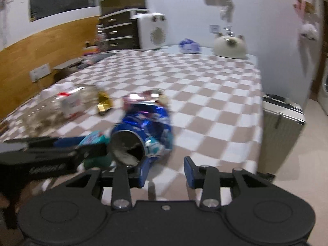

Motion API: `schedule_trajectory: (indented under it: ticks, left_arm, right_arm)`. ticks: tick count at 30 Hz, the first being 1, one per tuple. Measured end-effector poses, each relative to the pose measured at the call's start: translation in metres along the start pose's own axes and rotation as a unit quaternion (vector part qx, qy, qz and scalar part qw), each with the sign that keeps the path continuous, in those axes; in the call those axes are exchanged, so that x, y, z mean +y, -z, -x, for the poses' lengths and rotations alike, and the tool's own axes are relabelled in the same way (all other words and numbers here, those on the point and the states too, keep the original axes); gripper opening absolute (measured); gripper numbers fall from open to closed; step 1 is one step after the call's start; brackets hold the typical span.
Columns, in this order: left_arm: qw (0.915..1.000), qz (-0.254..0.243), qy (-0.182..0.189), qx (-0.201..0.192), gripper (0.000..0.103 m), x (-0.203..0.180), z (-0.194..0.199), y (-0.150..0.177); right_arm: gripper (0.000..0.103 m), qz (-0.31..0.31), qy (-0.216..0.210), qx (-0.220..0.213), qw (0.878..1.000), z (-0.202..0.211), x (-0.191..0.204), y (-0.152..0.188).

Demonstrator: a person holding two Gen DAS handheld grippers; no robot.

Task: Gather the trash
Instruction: 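Grasp the crushed blue Pepsi can with the right gripper while the left holds the cap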

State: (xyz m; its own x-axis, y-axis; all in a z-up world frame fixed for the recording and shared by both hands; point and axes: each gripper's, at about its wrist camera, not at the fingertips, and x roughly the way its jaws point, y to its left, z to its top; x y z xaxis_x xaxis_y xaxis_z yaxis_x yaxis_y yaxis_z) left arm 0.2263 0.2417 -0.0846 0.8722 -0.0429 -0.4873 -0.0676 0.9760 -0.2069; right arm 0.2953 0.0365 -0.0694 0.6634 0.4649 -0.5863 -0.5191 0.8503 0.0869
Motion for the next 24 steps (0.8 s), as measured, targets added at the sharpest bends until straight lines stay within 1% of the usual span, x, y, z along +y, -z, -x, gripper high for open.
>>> schedule_trajectory:
  ticks: [2,4,6,8,10,13,17,20,22,24]
  left_arm:
    - [0.9997,0.010,-0.019,-0.009,0.050,0.009,0.004,-0.001]
    - [0.9992,0.023,-0.028,-0.015,0.050,0.018,0.006,-0.003]
    - [0.9988,0.033,-0.030,-0.019,0.050,0.022,0.008,-0.003]
    - [0.9986,0.034,-0.035,-0.022,0.050,0.024,0.009,-0.004]
    - [0.9986,0.034,-0.034,-0.023,0.050,0.025,0.010,-0.003]
    - [0.9988,0.032,-0.028,-0.024,0.050,0.025,0.011,-0.002]
    - [0.9987,0.039,-0.022,-0.025,0.050,0.026,0.010,-0.002]
    - [0.9985,0.044,-0.018,-0.026,0.050,0.028,0.011,-0.001]
    - [0.9986,0.042,-0.017,-0.027,0.050,0.027,0.011,-0.001]
    - [0.9986,0.043,-0.014,-0.029,0.050,0.027,0.012,-0.001]
  right_arm:
    - [0.039,0.024,-0.020,0.002,1.000,0.003,0.010,-0.001]
    - [0.040,0.052,-0.035,-0.001,0.998,0.009,0.016,-0.004]
    - [0.043,0.082,-0.053,-0.007,0.995,0.017,0.017,-0.012]
    - [0.050,0.102,-0.068,-0.019,0.992,0.024,0.014,-0.022]
    - [0.051,0.108,-0.073,-0.031,0.991,0.026,0.008,-0.038]
    - [0.052,0.089,-0.081,-0.035,0.992,0.017,-0.004,-0.064]
    - [0.052,0.032,-0.105,-0.017,0.994,-0.016,-0.017,-0.091]
    - [0.053,-0.004,-0.140,-0.006,0.990,-0.045,-0.019,-0.099]
    - [0.057,-0.016,-0.164,0.001,0.986,-0.061,-0.018,-0.099]
    - [0.058,-0.020,-0.184,0.012,0.983,-0.078,-0.017,-0.097]
